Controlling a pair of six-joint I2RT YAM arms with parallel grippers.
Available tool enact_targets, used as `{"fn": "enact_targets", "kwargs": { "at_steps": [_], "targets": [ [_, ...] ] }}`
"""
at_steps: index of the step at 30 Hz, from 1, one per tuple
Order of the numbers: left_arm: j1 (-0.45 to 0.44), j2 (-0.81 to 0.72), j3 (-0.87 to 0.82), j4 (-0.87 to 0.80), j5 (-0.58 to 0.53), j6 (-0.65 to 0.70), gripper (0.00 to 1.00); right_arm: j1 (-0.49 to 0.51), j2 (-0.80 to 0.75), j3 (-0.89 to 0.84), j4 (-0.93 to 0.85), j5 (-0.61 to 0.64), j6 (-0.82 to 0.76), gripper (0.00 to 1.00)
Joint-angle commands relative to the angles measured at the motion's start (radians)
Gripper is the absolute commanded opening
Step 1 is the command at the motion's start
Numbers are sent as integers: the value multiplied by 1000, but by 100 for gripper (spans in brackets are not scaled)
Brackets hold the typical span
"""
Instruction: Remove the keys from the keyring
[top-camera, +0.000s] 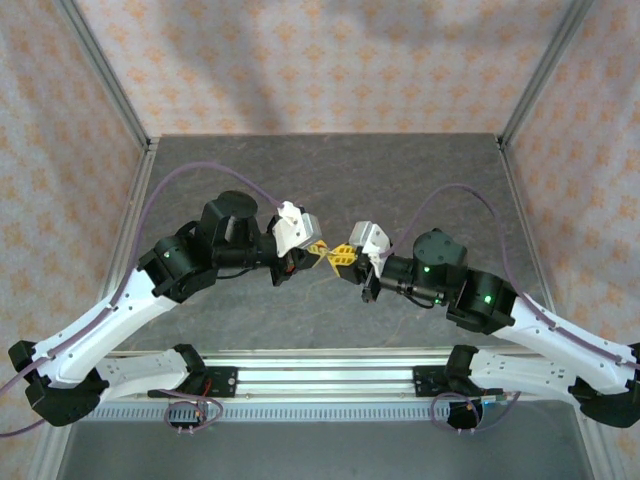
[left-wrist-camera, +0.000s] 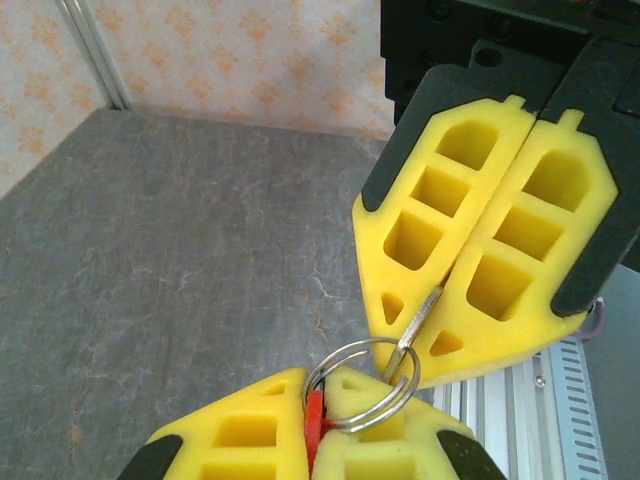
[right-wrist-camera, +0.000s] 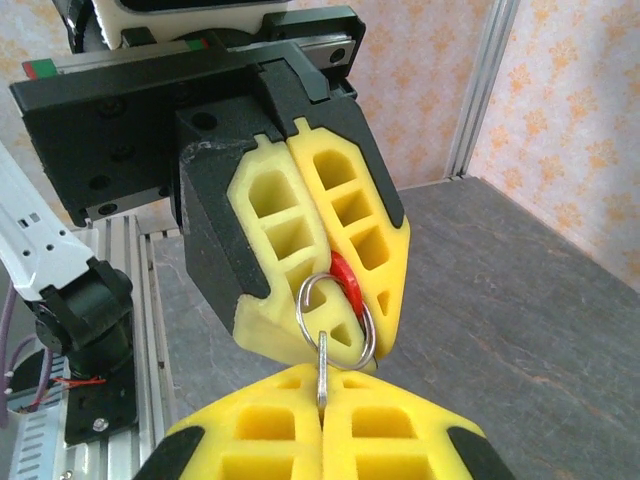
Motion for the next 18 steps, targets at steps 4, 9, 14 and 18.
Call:
{"fn": "enact_targets", "kwargs": {
  "at_steps": [4, 9, 14, 18],
  "targets": [
    [-6, 10, 18, -32, -10, 12, 0, 43, 36, 96, -3, -20, -75, 0],
    [-5, 15, 23, -39, 0, 11, 0, 46, 47, 116, 5, 33, -44, 0],
    [-6, 16, 18, -40, 6, 7, 0, 47, 24, 119, 20, 87, -19, 0],
    [-6, 14, 12, -35, 19, -1, 0, 46, 34, 136, -13, 134, -13, 0]
  ]
}}
